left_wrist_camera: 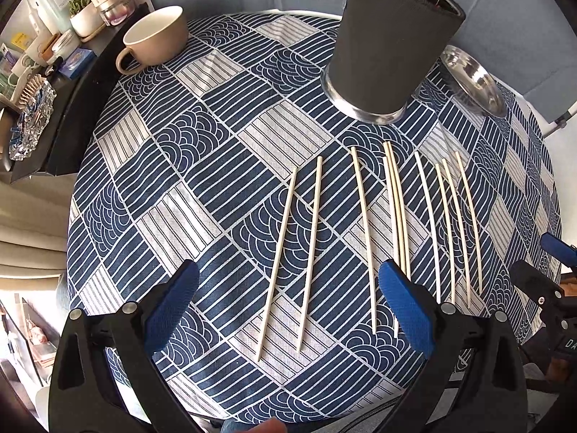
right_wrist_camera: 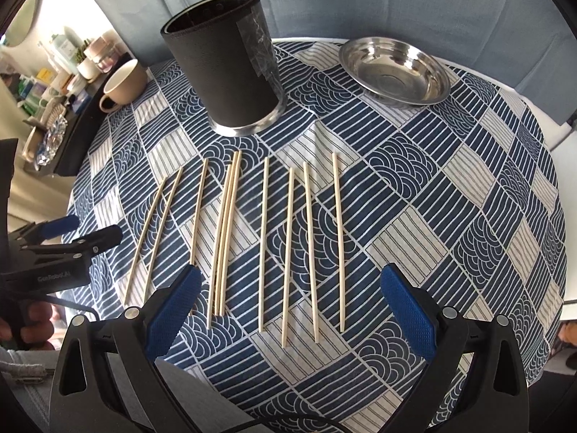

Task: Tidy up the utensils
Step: 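Lower both open grippers toward the row of wooden chopsticks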

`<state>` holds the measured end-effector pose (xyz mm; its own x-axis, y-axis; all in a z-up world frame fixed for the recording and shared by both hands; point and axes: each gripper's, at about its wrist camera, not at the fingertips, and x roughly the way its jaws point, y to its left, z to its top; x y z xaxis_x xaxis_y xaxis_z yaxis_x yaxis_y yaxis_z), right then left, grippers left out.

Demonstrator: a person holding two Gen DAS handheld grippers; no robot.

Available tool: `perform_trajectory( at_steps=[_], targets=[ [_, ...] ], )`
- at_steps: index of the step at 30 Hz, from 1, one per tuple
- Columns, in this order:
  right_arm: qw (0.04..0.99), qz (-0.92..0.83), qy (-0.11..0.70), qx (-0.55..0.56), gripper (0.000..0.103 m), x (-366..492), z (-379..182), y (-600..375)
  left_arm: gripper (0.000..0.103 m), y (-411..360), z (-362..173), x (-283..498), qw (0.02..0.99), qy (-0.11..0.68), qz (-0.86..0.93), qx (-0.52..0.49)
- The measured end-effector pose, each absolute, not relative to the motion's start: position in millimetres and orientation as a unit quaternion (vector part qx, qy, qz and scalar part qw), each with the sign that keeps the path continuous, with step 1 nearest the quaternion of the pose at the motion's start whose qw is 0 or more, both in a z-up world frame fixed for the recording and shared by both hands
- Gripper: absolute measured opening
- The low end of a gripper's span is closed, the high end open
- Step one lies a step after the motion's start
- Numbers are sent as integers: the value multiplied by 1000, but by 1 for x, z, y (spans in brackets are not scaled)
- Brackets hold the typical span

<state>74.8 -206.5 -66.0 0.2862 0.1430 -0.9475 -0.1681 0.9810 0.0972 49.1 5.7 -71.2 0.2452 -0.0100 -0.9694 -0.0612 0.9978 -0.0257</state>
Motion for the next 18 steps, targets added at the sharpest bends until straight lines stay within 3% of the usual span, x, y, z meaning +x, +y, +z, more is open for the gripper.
perform_trajectory(
  at_steps=[18],
  targets=[
    [753,77,653,-5,95,122,-118,-216,97,22,-127,85,729,680,43,-58]
  ],
)
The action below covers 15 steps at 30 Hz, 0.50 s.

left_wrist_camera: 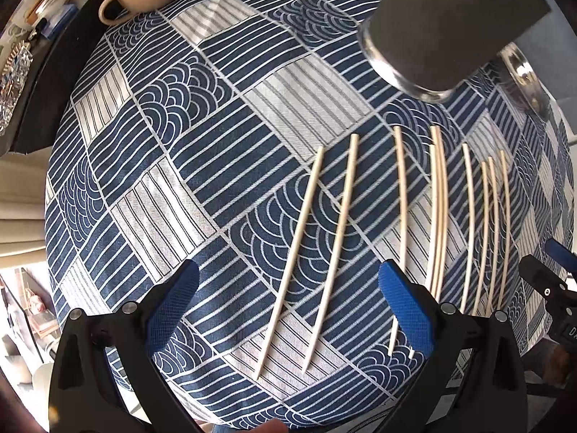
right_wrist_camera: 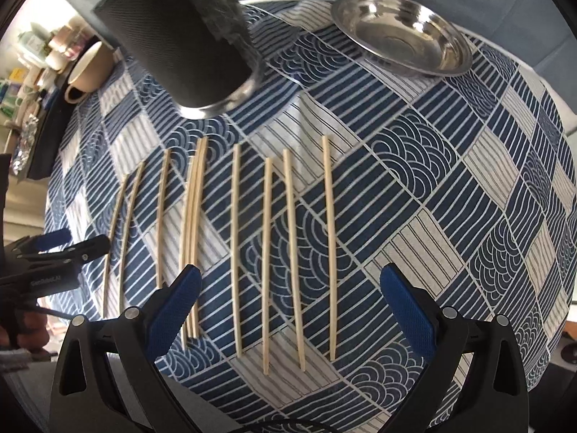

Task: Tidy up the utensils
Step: 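Lower both open grippers toward the row of wooden chopsticks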

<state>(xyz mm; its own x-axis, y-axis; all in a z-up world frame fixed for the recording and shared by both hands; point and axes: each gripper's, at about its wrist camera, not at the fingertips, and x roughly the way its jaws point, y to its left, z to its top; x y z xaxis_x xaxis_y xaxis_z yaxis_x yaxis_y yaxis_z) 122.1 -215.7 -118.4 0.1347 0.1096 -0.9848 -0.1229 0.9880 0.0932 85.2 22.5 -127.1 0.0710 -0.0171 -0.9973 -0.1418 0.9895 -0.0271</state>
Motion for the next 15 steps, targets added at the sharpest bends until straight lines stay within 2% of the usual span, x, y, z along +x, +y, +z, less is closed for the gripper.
perform_trajectory(
  at_steps=[7,15],
  targets=[
    [740,50,667,-71,94,135,-138,-220,97,36,-151,103,725,686,56,-25],
    [735,55,671,-81,94,146,-148,-215,98,49,-175,112,724,687,55,-19]
  ],
)
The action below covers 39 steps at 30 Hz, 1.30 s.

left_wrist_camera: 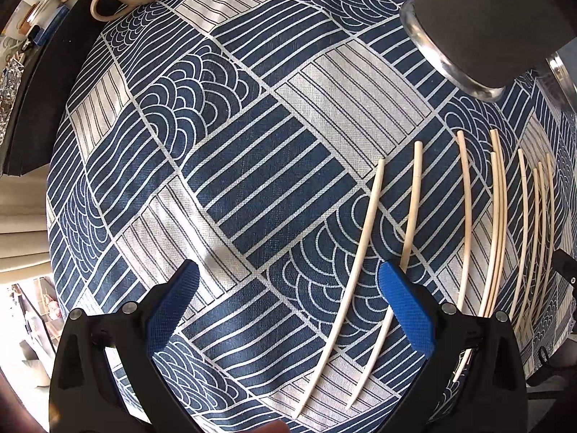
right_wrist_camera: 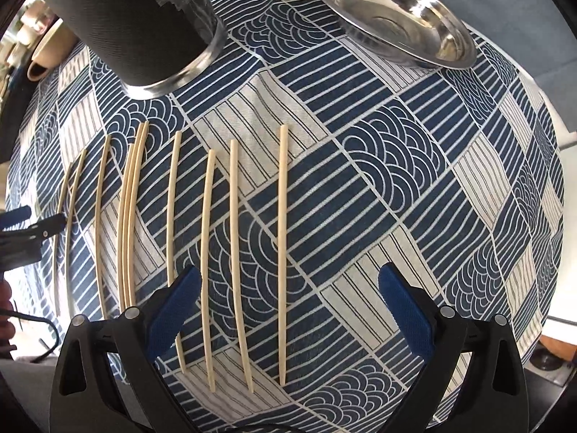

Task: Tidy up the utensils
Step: 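Lower both open grippers toward the row of wooden chopsticks, then close the right gripper on one chopstick while the left gripper closes on another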

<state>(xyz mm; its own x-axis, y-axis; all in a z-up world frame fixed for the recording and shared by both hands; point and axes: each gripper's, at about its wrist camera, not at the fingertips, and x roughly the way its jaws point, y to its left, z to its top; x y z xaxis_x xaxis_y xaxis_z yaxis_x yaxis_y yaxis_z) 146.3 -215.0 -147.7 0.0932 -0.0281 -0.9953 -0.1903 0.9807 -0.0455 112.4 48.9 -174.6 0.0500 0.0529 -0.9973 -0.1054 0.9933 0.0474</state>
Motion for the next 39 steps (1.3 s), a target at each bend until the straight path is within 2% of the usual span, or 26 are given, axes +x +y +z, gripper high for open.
perform_trajectory(
  at_steps=[7,11,13,14,17,26,28,30,32,33,35,37,39],
  targets=[
    [731,61,673,-93,94,150,-152,-205,99,51,-183,119,733,679,47,-7],
    [743,72,662,-63,93,149,-152,-216,99,49,-175,110,739,672,41,-11],
    [744,79,663,-33,84,151,-155,-225,99,47,-172,105,748,663,34,0],
    [742,80,665,-23,72,152,-155,-229,99,46,-172,105,752,658,31,3],
    [738,89,669,-7,71,154,-159,-233,99,48,-174,103,758,652,21,-10],
    [752,104,645,-83,66,160,-159,-204,99,49,-176,109,756,655,2,9],
    [755,99,642,-89,64,167,-159,-203,98,49,-177,109,757,653,-2,13],
    [756,95,640,-95,55,174,-157,-209,96,50,-175,109,759,651,-2,13],
    [753,97,643,-95,48,182,-159,-212,83,54,-169,109,763,647,5,9],
    [755,98,641,-96,47,184,-159,-211,80,55,-166,110,764,645,6,8],
    [756,104,637,-105,45,188,-158,-208,66,56,-163,112,766,643,1,12],
    [754,113,638,-110,39,191,-158,-202,57,53,-160,113,764,644,-14,22],
    [752,119,638,-116,27,193,-157,-194,45,49,-159,113,763,645,-23,30]
  ],
)
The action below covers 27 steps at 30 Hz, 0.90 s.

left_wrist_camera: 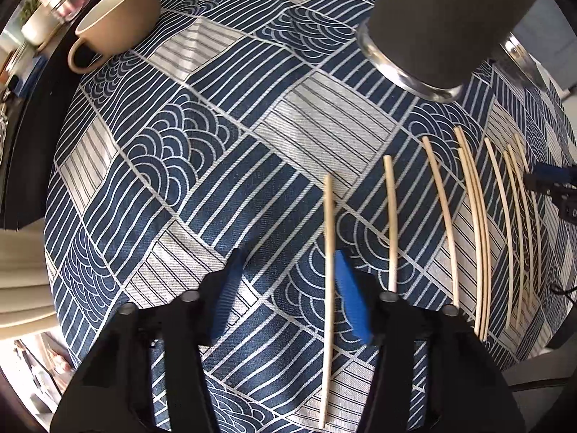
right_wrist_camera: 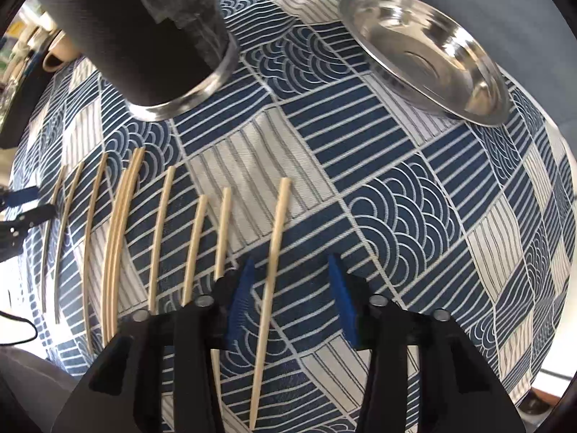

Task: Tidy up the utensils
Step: 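Close the right gripper on one chopstick while the left gripper closes on another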

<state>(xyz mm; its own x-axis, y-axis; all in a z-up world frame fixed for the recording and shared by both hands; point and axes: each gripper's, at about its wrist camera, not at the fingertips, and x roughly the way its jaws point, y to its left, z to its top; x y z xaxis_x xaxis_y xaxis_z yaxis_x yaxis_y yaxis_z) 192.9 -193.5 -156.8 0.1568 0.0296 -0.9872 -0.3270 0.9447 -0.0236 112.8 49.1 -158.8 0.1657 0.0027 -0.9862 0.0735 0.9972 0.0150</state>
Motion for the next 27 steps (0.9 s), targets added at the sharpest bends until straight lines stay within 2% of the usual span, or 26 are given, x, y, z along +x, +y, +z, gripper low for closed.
perform_trajectory(
  at_steps=[2,7,9,12,14,21,27],
  targets=[
    [750,124,639,-120,22,190,-156,-186,33,44,-157,112,762,646,-32,38],
    [754,140,628,-133,20,183,-158,-167,27,43,-155,117,760,647,-37,39],
    [755,142,626,-135,13,182,-156,-169,25,48,-154,113,762,645,-40,38],
    [756,146,623,-140,9,180,-155,-170,19,51,-153,112,765,642,-36,32],
    [755,147,625,-134,7,179,-153,-173,7,56,-153,106,765,642,-35,23],
    [750,153,640,-70,4,187,-153,-213,4,95,-155,95,760,644,-40,-70],
    [759,154,630,-58,4,178,-138,-240,4,107,-147,80,763,641,-40,-72]
  ],
)
